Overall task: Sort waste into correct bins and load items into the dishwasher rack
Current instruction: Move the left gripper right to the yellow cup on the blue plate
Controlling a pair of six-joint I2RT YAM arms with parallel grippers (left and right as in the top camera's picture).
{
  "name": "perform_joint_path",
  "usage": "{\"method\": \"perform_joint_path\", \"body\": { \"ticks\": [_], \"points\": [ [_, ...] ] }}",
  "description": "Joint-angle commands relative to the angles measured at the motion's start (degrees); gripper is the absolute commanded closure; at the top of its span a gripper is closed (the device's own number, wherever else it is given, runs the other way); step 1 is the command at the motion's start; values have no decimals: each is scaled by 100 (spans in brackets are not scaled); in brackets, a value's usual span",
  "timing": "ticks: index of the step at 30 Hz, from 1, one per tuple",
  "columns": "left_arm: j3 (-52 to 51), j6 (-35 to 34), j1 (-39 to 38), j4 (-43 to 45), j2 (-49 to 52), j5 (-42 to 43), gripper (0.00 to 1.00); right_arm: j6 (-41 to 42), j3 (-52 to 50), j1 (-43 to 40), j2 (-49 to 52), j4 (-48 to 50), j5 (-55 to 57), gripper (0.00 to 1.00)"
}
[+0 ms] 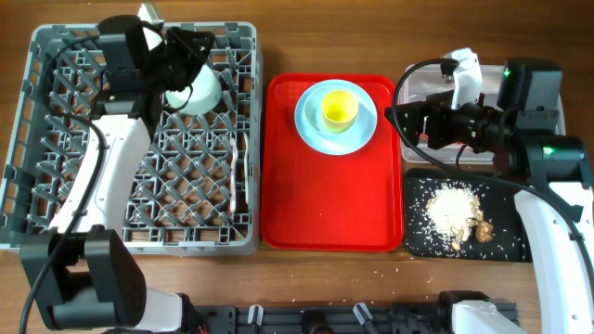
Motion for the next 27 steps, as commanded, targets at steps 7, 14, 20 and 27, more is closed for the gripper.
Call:
{"method": "perform_joint_path", "body": {
  "ticks": [7, 14, 20, 27],
  "points": [
    [-44, 1569, -111, -1381, -365, -151, 69, -94, -4, 2, 52, 11, 11, 0],
    [1482, 2544, -2243, -3270, -289, -2063, 71, -94, -4, 2, 52, 9, 11, 0],
    [3086, 2889, -3285, -3993, 1156, -2253, 75, -96, -4, 2, 52, 11, 11, 0],
    [3084, 2859, -3543, -3040, 2411, -1980, 85, -94, -4, 2, 52, 11, 11, 0]
  ]
}}
